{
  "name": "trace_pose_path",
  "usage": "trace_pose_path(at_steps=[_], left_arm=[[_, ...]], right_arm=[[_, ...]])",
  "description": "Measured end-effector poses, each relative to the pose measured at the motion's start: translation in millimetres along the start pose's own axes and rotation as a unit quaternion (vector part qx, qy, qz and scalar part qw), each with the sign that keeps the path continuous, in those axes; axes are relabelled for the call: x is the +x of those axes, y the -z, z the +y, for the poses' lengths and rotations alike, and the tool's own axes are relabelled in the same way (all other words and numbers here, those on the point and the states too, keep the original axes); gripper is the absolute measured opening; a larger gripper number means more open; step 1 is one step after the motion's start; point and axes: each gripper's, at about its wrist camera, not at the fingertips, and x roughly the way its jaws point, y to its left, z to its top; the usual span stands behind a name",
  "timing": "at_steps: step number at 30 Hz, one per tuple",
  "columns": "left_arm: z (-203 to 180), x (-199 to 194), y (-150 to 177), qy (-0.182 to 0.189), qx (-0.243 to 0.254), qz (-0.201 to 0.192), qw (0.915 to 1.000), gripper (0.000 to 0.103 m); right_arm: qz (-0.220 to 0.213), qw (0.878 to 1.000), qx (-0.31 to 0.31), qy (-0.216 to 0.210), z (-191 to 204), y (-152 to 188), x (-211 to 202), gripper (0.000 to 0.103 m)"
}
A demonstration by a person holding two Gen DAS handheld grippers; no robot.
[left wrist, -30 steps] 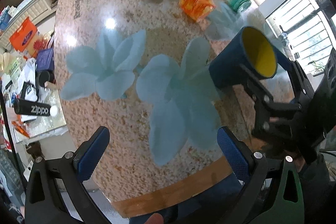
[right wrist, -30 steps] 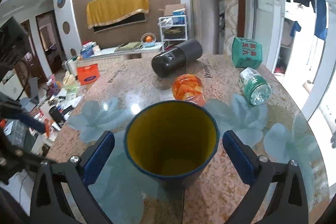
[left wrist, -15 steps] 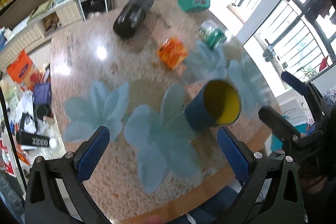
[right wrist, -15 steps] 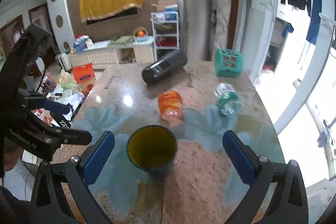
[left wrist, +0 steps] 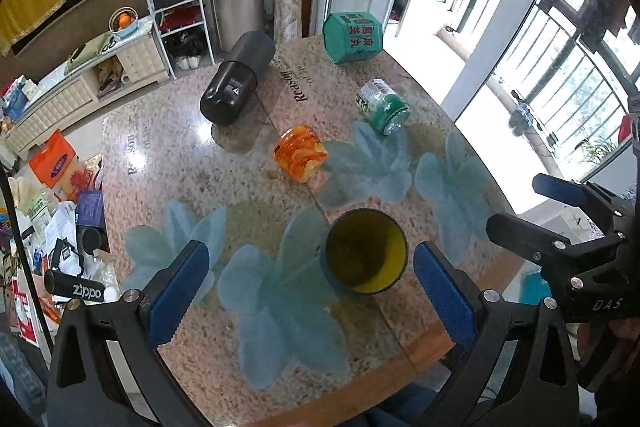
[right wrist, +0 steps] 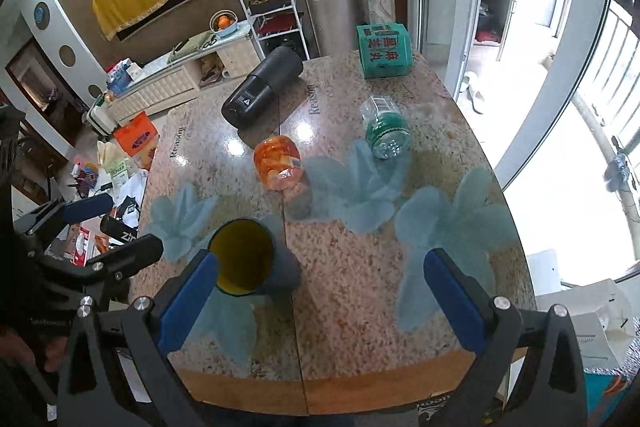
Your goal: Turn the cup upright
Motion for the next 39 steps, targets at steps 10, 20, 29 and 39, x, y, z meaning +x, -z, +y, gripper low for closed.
trace_pose_path(at_steps=[10, 20, 29, 39], left_arm=[[-18.4, 7.4, 9.4, -0.03, 0.0, 0.002, 0.9995, 0.103], [-23.6, 0.1, 15.6, -0.041, -0.007, -0.007, 0.9991, 0.103], [-29.8, -2.7, 10.2, -0.042, -0.001, -0.009, 0.9991, 0.103], [-29.4, -0.9, 8.3, -0.04, -0.002, -0.007, 0.9992, 0.103]], right_arm=[[0.006, 1.0, -0.01, -0.028, -13.2, 9.0, 2.0, 0.103], [0.003, 0.999, -0.017, -0.041, -17.5, 7.4, -4.8, 0.103], [-0.002, 0.999, -0.011, -0.042, -24.2, 8.5, -6.4, 0.103], [-0.002, 0.999, -0.009, -0.044, -25.0, 7.9, -6.7, 0.103]])
